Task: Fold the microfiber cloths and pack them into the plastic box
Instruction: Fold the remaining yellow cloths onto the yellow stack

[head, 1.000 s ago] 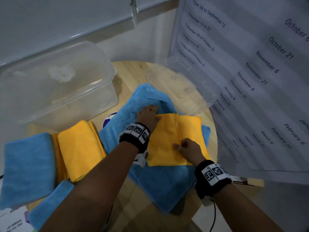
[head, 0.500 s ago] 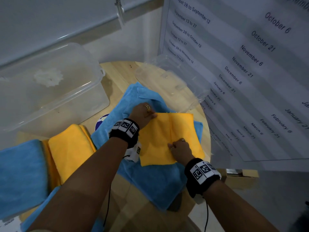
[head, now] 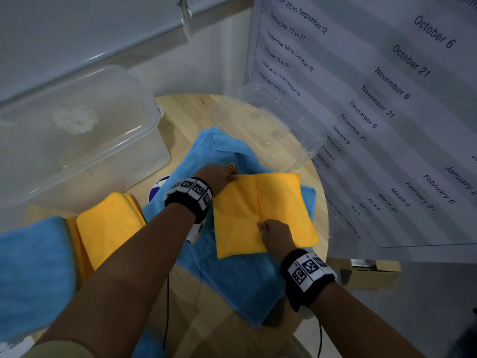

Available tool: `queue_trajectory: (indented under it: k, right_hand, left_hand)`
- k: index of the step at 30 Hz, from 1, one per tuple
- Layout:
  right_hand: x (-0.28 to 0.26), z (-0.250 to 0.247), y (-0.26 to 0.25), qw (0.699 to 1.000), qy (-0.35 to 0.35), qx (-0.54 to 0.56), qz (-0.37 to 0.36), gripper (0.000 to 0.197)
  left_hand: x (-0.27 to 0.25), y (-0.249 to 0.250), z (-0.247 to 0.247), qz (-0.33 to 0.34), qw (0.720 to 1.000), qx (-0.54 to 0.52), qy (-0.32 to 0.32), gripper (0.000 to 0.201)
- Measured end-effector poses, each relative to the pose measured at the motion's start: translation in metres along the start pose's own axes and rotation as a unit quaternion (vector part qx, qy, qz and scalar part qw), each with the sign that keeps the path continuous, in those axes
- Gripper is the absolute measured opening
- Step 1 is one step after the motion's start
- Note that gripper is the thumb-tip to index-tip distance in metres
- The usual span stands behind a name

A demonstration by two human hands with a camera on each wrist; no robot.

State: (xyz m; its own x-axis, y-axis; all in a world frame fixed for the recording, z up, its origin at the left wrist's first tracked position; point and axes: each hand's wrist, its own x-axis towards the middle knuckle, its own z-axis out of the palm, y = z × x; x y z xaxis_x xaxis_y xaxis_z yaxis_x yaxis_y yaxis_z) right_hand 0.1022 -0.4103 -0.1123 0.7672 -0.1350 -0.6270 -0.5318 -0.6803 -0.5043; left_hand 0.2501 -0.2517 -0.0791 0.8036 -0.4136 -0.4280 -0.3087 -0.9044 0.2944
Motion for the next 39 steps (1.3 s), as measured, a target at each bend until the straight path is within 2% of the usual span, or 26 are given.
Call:
queue_trajectory:
  k: [3, 6, 8, 9, 11, 13, 14, 16, 18, 20, 23, 25, 27, 30, 33, 35, 39]
  right_hand:
    - [0.001, -0.001, 0.002, 1.0, 0.011, 0.015, 0.004, 0.027]
    - [0.002, 0.0, 0.004, 1.0, 0.02, 0.015, 0.011, 0.037]
    - [-0.004, -0.003, 0.002, 0.998, 0.049, -0.007, 0.029, 0.034]
    - [-0.008, -0.007, 0.001, 0.996, 0.079, -0.035, 0.033, 0.03]
    - [-0.014, -0.013, 0.0, 0.987, 0.145, -0.073, -0.018, 0.027]
    - [-0.017, -0.012, -0.005, 0.969, 0.187, -0.038, -0.159, 0.016]
    - [-0.018, -0.009, -0.008, 0.957, 0.181, -0.034, -0.225, 0.013]
    - [-0.014, 0.002, -0.007, 0.941, 0.142, -0.065, -0.299, 0.032]
    - [-0.011, 0.008, -0.006, 0.955, 0.07, -0.062, -0.281, 0.048]
    - [-0.007, 0.011, -0.005, 0.967, 0.021, -0.033, -0.252, 0.054]
    - [-0.005, 0.008, -0.017, 0.971, -0.032, -0.021, -0.237, 0.051]
    - [-0.007, 0.007, -0.029, 0.971, -0.079, 0.009, -0.225, 0.046]
    - [-0.013, 0.008, -0.041, 0.968, -0.132, 0.093, -0.194, 0.046]
    - [-0.019, 0.016, -0.056, 0.948, -0.192, 0.223, -0.125, 0.051]
    - [-0.022, 0.029, -0.068, 0.928, -0.232, 0.273, -0.107, 0.056]
    - [-0.022, 0.032, -0.072, 0.919, -0.243, 0.295, -0.101, 0.056]
    - [-0.014, 0.019, -0.068, 0.898, -0.222, 0.376, -0.054, 0.062]
  left_hand:
    - [0.003, 0.003, 0.002, -0.004, 1.0, 0.031, 0.006, 0.039]
    - [0.004, 0.004, 0.006, -0.025, 0.998, 0.042, 0.026, 0.04]
    - [-0.002, 0.003, 0.011, -0.08, 0.993, 0.029, 0.082, 0.048]
    - [-0.009, 0.003, 0.013, -0.127, 0.984, -0.017, 0.121, 0.058]
    - [-0.029, 0.002, 0.019, -0.227, 0.947, -0.159, 0.159, 0.079]
    - [-0.049, 0.004, 0.03, -0.264, 0.914, -0.292, 0.096, 0.082]
    - [-0.059, 0.008, 0.038, -0.256, 0.902, -0.343, 0.055, 0.077]
    - [-0.075, 0.014, 0.056, -0.212, 0.893, -0.395, 0.026, 0.074]
    - [-0.085, 0.017, 0.068, -0.158, 0.894, -0.418, 0.045, 0.078]
    - [-0.093, 0.017, 0.073, -0.099, 0.876, -0.466, 0.067, 0.081]
    - [-0.103, 0.009, 0.069, -0.018, 0.861, -0.499, 0.098, 0.086]
    - [-0.109, 0.001, 0.061, -0.005, 0.872, -0.479, 0.098, 0.087]
    - [-0.118, -0.008, 0.05, -0.032, 0.905, -0.418, 0.079, 0.094]
    - [-0.138, -0.025, 0.032, -0.055, 0.929, -0.36, 0.059, 0.108]
    - [-0.155, -0.031, 0.019, -0.067, 0.953, -0.294, 0.034, 0.108]
    - [-0.16, -0.027, 0.017, -0.069, 0.964, -0.255, 0.004, 0.11]
    - [-0.157, 0.003, 0.025, -0.023, 0.967, -0.251, -0.021, 0.115]
